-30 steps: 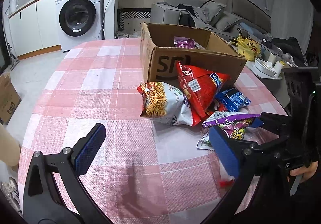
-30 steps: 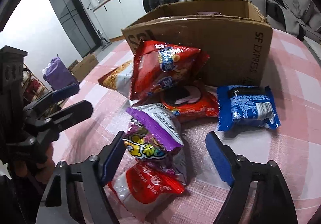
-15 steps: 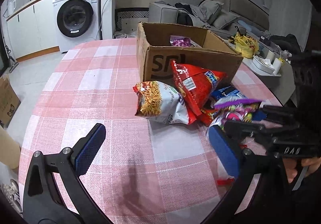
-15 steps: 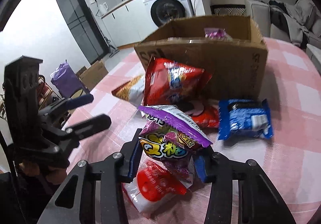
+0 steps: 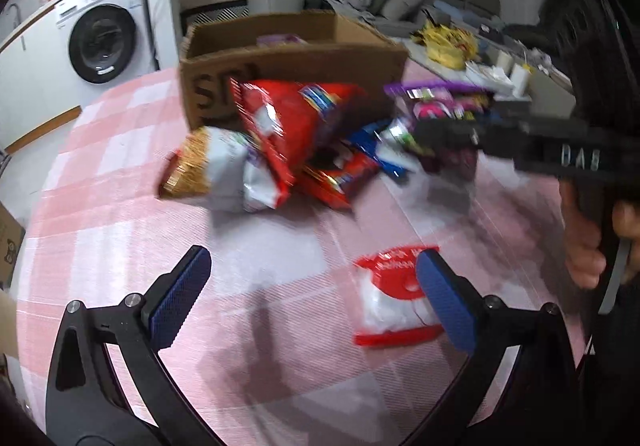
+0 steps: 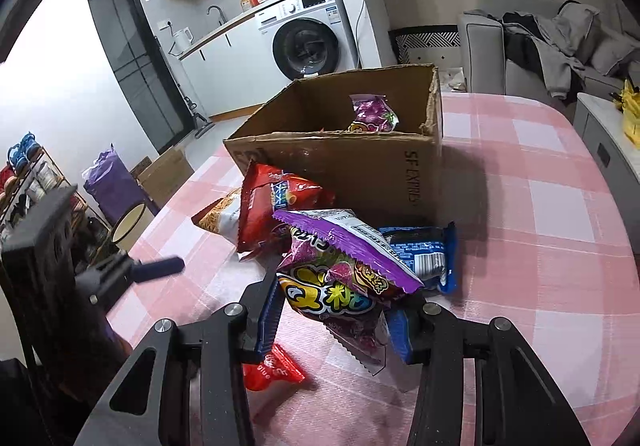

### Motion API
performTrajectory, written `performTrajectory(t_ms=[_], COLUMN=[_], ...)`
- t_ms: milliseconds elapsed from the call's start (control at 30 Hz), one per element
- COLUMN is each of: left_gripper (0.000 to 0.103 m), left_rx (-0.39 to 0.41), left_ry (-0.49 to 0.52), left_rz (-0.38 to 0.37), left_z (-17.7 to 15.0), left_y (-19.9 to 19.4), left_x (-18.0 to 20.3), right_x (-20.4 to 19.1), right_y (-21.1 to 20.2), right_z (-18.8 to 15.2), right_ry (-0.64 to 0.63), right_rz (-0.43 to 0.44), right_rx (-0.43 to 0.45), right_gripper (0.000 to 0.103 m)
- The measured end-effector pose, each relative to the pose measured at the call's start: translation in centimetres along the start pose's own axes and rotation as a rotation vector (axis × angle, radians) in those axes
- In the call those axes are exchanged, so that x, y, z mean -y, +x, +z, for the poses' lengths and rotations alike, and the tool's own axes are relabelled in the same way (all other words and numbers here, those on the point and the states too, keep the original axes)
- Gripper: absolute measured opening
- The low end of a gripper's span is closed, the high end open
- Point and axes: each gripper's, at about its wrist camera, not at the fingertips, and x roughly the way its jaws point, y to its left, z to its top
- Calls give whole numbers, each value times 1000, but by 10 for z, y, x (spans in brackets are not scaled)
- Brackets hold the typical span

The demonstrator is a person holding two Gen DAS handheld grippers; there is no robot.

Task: Organize snacks
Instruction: 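Grasp the red-and-white balloon glue pack with the left gripper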

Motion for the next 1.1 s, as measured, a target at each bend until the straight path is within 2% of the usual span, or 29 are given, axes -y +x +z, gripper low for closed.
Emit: performTrajectory(t_ms=[233,300,367,500,567,700,967,1100], left_gripper=[102,100,88,71,48,45,45,45], left_rx=[-90,-96,-104,-104,-94,-81,-26,2], left_ry=[21,39,53,52,48,43,17,-1], left_rz=[-92,-93,-99,-123,-141,-177,-153,-138], left_z=[-12,-15,-18,-21,-21,-21,-16,-7], left_y=[19,22,25,26,26,23,15,9], left_x=[20,26,30,33,32,31,27,7], right_x=[1,0,0,-1,-2,-2,-4,-6], right_y=[0,2,3,2,3,3,1,-1], right_z=[-3,-2,-3,-3,-3,-3,-3,-3], right_ry=[4,3,2,-1,-4,-4,-9,-12], right_rz=[-2,-2,-1,1,2,3,3,6], right_rx=[-2,-4,-6,-7,-6,-6,7,13], right_gripper=[46,46,46,46,46,46,46,46])
